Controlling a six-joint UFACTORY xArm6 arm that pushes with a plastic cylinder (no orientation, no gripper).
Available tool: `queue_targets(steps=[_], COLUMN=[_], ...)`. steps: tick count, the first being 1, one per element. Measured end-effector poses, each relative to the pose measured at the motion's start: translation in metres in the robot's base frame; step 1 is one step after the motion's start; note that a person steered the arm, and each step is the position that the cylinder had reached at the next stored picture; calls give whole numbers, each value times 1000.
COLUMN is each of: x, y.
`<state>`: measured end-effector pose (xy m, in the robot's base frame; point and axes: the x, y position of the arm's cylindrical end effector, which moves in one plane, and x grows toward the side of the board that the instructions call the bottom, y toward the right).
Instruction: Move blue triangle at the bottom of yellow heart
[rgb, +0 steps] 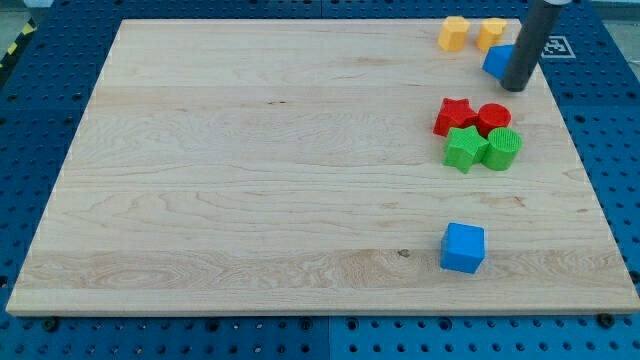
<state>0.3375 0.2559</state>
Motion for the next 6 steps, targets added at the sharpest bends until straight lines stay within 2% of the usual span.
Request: queue_targets(steps=[2, 3, 4, 6], x=[-24, -21, 12, -38], y=[1, -1, -8, -15])
